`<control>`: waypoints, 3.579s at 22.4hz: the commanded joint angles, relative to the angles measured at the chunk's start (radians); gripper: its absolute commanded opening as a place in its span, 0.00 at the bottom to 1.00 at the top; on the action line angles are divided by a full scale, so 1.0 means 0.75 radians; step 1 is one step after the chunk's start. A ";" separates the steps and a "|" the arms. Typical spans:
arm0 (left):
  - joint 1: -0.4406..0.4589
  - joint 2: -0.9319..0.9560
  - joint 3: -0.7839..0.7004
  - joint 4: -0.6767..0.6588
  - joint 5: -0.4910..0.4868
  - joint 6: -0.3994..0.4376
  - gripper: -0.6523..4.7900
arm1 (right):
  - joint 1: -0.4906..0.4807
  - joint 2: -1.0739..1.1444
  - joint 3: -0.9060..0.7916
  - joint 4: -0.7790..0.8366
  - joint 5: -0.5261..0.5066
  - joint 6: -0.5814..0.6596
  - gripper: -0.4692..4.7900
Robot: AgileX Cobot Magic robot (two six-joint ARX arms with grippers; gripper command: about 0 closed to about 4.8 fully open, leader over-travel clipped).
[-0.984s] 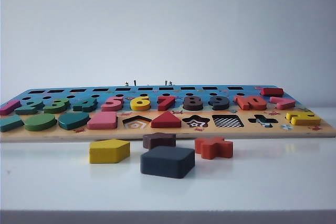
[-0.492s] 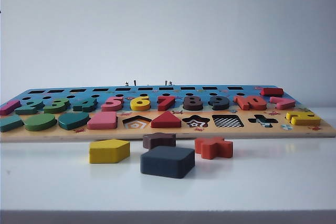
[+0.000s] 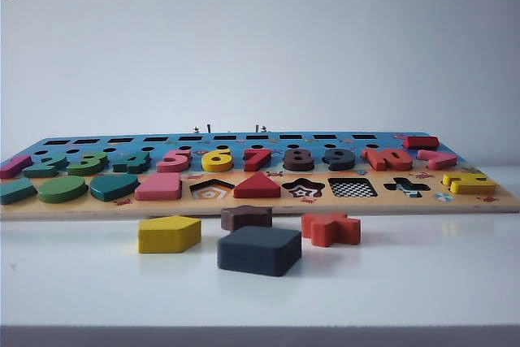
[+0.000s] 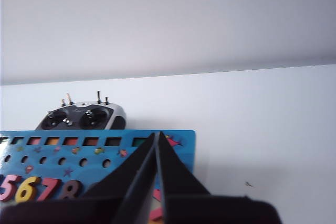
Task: Insert the cube into the slot.
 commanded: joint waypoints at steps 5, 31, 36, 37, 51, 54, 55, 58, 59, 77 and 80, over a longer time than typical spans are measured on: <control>0.000 0.092 0.119 -0.105 0.127 0.002 0.15 | 0.214 0.291 0.289 -0.262 -0.021 -0.099 0.09; 0.004 0.186 0.155 -0.120 0.195 0.003 0.15 | 0.549 0.940 0.794 -1.077 -0.422 -0.459 0.71; 0.004 0.186 0.155 -0.120 0.195 0.003 0.15 | 0.697 1.058 0.795 -1.020 -0.338 -0.508 0.71; 0.004 0.186 0.155 -0.120 0.195 0.003 0.15 | 0.722 1.065 0.795 -1.012 -0.338 -0.521 0.71; 0.004 0.186 0.155 -0.120 0.194 0.003 0.15 | 1.028 1.160 0.794 -0.896 -0.151 -0.435 0.71; 0.004 0.186 0.155 -0.120 0.195 0.003 0.15 | 1.034 1.208 0.791 -0.874 -0.133 -0.361 0.71; 0.004 0.186 0.155 -0.120 0.195 0.003 0.15 | 1.034 1.216 0.788 -0.866 -0.131 -0.349 0.71; 0.004 0.186 0.155 -0.120 0.194 0.003 0.15 | 1.037 1.248 0.777 -0.842 -0.129 -0.340 0.71; 0.004 0.186 0.155 -0.120 0.194 0.003 0.15 | 1.045 1.263 0.772 -0.838 -0.129 -0.340 0.71; 0.004 0.186 0.155 -0.120 0.194 0.004 0.15 | 1.050 1.403 0.763 -0.817 -0.128 -0.367 0.70; 0.004 0.186 0.155 -0.120 0.194 0.004 0.15 | 1.050 1.422 0.763 -0.797 -0.127 -0.368 0.70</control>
